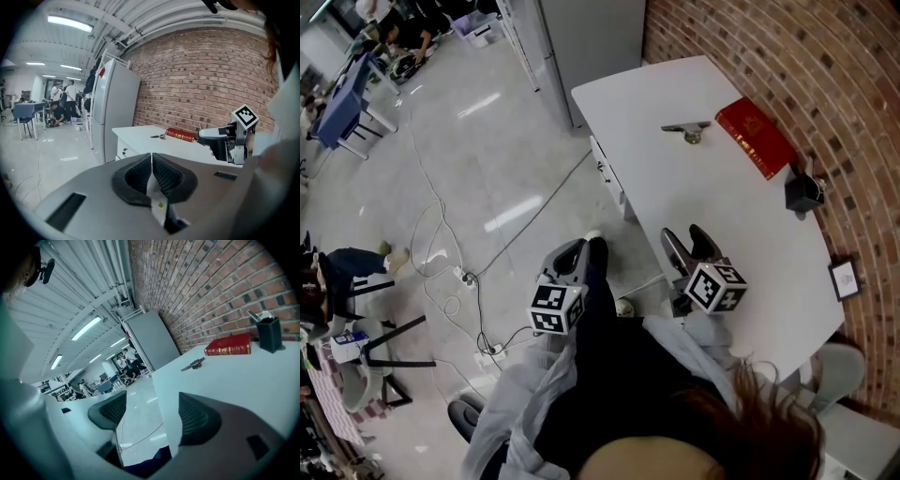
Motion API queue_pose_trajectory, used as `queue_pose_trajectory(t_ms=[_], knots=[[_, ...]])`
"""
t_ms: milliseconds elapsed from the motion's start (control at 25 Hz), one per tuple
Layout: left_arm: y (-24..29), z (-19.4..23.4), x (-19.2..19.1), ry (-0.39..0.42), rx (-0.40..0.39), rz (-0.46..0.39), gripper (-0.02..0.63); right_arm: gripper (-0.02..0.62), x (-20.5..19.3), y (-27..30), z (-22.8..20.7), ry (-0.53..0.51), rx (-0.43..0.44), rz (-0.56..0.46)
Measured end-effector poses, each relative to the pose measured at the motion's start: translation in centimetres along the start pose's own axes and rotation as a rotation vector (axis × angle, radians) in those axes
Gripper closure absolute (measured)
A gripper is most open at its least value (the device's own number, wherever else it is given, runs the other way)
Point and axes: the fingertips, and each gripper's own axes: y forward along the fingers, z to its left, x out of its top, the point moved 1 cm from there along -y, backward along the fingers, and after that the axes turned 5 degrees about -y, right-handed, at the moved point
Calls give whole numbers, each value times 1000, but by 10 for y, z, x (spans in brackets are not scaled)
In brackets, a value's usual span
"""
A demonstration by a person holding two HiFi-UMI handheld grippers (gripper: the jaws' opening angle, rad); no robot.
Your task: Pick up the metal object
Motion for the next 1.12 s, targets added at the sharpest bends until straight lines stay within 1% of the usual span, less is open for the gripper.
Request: queue_pose_trajectory(t_ms=[240,400,680,800,1120], knots=[[45,6,19,40,-57,8,583,247,13,25,-21,39,-38,-11],[85,22,36,62,-90,31,583,249,28,56,-36,82,-71,-25],[157,54,83,48,-170,59,583,252,57,105,-53,172,-147,-45],[184,65,99,56,-206,67,583,253,68,122,-61,205,-188,-63],[242,84,114,77,-285,126,583,258,88,156,-84,284,-268,-101]])
